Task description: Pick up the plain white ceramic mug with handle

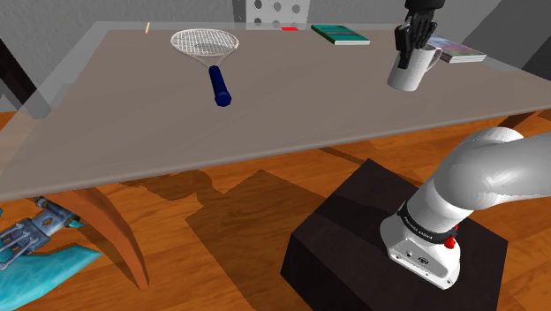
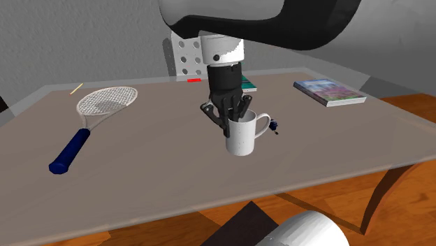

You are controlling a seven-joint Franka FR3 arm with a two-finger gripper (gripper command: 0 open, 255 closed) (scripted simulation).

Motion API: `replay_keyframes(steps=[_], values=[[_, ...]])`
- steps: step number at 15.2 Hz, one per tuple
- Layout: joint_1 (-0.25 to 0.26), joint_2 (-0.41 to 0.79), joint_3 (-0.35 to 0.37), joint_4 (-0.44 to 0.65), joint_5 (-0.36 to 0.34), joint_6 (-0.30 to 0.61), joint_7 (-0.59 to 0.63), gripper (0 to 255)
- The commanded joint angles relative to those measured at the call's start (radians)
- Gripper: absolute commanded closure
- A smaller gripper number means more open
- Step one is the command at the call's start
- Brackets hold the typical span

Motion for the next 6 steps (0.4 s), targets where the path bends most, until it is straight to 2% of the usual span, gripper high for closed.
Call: replay_keyframes(steps=[1, 6], values=[[0.0, 0.006, 0.001, 0.033, 0.001, -0.028, -0.002, 255], [0.002, 0.021, 0.004, 0.087, 0.003, -0.066, -0.005, 255]])
